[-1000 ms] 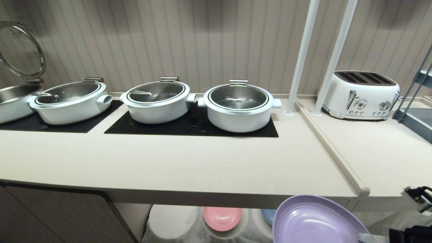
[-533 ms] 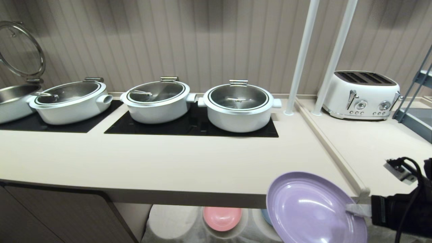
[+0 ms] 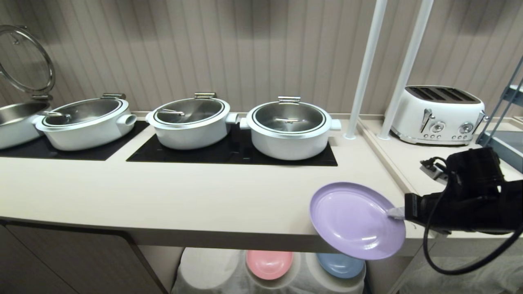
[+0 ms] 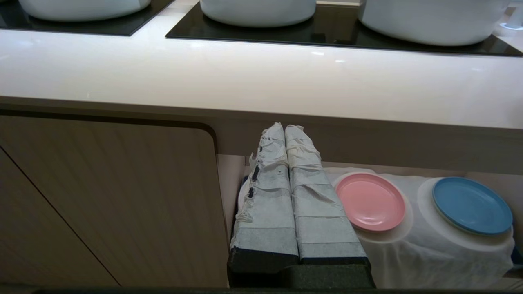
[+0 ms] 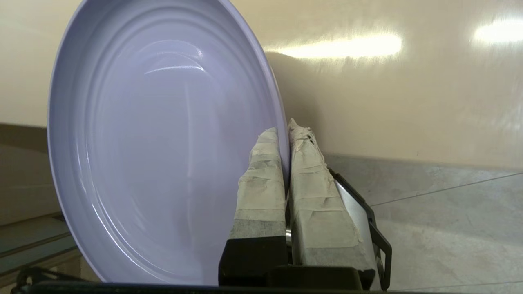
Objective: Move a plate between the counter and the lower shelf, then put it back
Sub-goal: Put the plate
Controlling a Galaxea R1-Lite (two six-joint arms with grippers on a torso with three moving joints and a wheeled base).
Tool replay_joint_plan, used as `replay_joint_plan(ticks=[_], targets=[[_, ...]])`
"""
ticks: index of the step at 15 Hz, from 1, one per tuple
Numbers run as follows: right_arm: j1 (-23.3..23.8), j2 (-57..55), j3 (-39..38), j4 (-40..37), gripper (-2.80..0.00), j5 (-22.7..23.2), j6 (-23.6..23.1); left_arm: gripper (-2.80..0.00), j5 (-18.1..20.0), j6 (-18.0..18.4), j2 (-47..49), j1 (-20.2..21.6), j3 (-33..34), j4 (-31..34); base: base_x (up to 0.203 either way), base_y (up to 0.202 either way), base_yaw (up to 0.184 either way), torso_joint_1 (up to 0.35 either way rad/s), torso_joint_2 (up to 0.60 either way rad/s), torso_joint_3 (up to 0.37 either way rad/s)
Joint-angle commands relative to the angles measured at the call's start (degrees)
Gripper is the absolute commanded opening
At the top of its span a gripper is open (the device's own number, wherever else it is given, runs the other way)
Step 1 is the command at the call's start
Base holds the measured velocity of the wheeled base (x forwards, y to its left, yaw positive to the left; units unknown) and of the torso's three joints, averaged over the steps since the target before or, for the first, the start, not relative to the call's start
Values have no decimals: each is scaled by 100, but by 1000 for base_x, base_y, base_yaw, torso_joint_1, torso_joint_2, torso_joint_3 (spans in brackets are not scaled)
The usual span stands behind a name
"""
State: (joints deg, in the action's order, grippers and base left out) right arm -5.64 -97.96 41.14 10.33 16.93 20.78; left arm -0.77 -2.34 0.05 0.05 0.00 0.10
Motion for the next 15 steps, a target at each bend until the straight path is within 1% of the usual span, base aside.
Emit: replay_joint_plan(ticks=[1,3,6,7,11,15], targets=[[-7,-873,559,-1,-280,-26,13,-280,-2,-3,4,-1,0,-1,0,0,0,0,0,0],[-21,-1287,1040,-10,-280,-38,32,-280,-2,-3,4,3,0,-1,0,0,0,0,0,0],[-24,-1705,1650,-21,-280,-41,394,-280,-2,-3,4,4,0,-1,0,0,0,0,0,0],[-24,-1822,1777,-28,-280,-40,441,-280,-2,-3,4,-1,0,-1,0,0,0,0,0,0],[-24,-2132,2109,-134,-280,-46,486,-280,-2,-3,4,1,0,-1,0,0,0,0,0,0],[-16,-2192,2126,-127,-280,-49,488,-280,-2,-3,4,-5,0,-1,0,0,0,0,0,0]])
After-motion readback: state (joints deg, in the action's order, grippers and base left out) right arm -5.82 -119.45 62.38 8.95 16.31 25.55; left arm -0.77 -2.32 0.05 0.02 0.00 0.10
